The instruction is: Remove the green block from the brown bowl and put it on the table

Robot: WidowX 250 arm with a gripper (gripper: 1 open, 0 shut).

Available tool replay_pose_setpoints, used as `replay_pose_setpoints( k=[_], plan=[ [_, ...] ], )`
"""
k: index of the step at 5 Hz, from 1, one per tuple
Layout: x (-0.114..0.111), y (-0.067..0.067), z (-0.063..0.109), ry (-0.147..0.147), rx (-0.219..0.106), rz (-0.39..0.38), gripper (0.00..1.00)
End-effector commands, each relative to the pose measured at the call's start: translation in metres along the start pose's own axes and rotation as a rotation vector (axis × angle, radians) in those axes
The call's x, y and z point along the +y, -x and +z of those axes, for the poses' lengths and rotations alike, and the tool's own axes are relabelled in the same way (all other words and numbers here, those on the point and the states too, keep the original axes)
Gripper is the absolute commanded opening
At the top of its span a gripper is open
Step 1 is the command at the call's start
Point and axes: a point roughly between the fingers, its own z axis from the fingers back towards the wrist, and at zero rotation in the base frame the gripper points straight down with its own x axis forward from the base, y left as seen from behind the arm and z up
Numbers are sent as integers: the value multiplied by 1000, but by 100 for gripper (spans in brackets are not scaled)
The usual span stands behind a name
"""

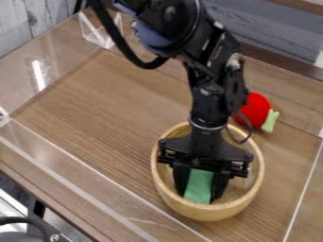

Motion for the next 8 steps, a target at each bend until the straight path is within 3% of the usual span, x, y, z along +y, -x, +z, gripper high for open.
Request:
replay_pose_setpoints(
  k=[1, 3, 8],
  plan=[
    [-1, 5, 14, 12, -47, -15, 0],
    [22, 10, 10, -1, -52, -105, 0],
    [13, 13, -8, 8, -58, 45, 0]
  ],
)
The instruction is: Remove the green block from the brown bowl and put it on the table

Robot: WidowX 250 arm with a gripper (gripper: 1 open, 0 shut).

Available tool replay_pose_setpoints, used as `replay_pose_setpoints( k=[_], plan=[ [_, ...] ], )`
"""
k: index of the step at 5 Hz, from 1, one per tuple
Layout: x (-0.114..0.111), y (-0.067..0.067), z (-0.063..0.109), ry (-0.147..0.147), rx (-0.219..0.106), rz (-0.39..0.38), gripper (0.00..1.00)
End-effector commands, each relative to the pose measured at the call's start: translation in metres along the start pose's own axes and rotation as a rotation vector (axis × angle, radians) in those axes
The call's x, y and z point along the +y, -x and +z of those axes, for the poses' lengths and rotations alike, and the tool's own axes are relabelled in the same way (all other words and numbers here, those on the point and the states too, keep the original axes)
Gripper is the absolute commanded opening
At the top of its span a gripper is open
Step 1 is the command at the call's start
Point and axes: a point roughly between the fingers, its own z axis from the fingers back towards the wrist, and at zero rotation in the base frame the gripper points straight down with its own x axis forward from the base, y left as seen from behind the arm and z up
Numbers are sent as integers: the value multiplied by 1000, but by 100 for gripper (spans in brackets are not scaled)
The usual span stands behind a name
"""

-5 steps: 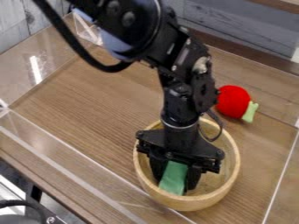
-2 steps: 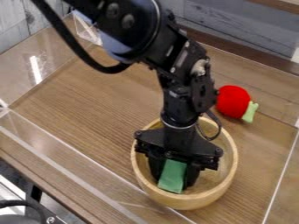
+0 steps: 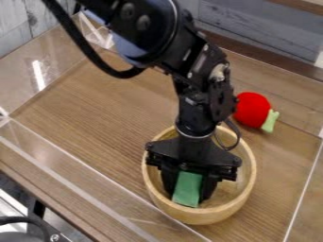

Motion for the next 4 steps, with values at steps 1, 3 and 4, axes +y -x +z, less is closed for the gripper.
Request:
replay_pose_setpoints(
  k=[1, 3, 4],
  plan=[
    [0, 9, -5, -6, 10, 42, 0],
    [-8, 19, 5, -7, 12, -6, 0],
    [-12, 26, 14, -10, 13, -98, 0]
  ],
)
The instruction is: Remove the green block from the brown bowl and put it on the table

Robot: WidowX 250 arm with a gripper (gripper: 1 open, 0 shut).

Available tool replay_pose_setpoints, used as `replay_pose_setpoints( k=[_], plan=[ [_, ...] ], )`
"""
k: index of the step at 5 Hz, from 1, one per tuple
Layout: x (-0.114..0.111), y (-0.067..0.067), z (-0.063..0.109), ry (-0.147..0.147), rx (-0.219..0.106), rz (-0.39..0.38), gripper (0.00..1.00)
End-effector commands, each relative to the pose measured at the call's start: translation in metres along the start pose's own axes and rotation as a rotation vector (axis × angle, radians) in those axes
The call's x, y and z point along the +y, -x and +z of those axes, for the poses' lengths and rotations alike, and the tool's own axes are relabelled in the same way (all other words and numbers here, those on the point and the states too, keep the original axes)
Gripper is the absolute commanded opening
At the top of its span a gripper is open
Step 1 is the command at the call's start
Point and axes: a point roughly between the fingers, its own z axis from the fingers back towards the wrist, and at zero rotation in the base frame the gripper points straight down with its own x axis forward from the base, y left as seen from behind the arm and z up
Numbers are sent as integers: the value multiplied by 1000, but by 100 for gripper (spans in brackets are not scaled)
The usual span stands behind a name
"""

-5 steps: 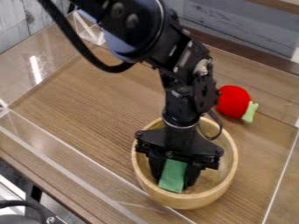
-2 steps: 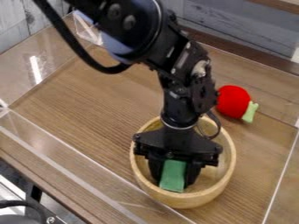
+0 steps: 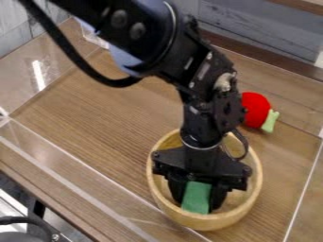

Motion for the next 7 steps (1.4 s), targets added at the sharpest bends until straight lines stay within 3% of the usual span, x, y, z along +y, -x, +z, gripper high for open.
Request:
replay_pose_setpoints(
  k=[1, 4, 5, 7],
  plan=[
    [-7, 9, 8, -6, -6, -100, 0],
    [-7, 7, -4, -35, -5, -255, 0],
    [2, 9, 4, -40, -5, -252, 0],
    [5, 1, 19, -28, -20, -153, 0]
  ],
)
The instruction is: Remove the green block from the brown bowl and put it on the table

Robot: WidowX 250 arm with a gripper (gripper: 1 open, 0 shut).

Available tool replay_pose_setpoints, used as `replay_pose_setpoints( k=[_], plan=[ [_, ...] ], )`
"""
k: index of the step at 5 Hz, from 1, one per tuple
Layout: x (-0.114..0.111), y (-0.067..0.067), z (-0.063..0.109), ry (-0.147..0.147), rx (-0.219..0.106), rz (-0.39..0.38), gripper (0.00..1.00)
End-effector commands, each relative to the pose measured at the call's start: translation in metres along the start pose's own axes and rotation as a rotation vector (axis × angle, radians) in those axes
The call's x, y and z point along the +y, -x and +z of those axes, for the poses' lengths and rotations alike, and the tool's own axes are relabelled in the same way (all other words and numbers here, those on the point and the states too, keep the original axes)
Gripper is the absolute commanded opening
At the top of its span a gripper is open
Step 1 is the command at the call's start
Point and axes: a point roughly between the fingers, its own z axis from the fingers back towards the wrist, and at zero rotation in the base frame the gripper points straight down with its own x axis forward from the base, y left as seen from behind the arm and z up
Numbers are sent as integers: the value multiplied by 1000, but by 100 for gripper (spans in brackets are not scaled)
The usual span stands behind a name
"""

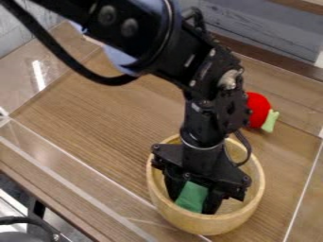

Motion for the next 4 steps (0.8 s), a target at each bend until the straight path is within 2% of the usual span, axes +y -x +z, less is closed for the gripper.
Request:
replay_pose_setpoints(
  k=[1, 2, 4],
  plan=[
    [-2, 0, 7, 19, -31, -2, 0],
    [-3, 4, 5, 23, -32, -17, 0],
    [10, 4, 4, 33, -35, 0, 0]
  ],
)
